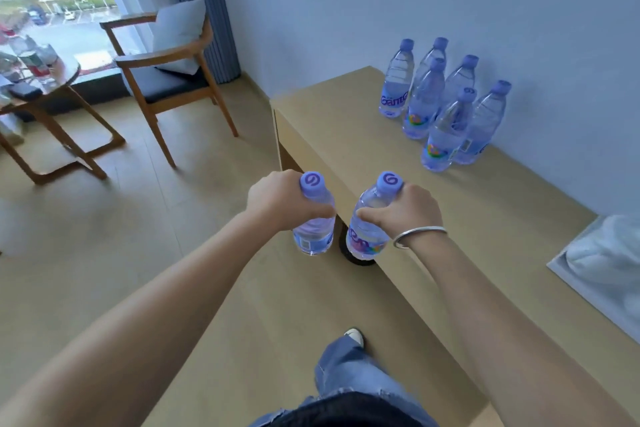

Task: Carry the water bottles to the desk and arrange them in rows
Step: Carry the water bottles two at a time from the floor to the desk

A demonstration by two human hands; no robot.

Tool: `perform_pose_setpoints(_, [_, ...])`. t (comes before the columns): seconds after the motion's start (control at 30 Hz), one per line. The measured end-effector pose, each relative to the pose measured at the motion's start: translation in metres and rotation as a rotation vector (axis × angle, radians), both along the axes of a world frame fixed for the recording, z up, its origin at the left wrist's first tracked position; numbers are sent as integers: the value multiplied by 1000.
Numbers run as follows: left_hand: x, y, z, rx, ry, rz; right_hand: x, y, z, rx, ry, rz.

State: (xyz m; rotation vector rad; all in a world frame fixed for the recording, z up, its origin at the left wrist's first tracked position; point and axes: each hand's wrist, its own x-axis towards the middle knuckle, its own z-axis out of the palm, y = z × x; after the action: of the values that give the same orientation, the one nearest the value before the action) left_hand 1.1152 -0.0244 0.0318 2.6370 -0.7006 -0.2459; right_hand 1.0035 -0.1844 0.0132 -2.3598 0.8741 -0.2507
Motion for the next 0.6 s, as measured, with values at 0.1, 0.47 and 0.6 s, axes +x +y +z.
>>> perform_pose_setpoints(0.1, [30, -44, 1, -14, -1, -39, 29, -39, 2, 1, 0, -38])
perform_pose_setpoints(0.47, [127, -180, 8, -47, 11, -68, 110, -141, 0, 64, -35, -123])
perform_pose_setpoints(0.6, [147, -209, 3, -18, 49, -50, 123, -158, -5, 79, -33, -163])
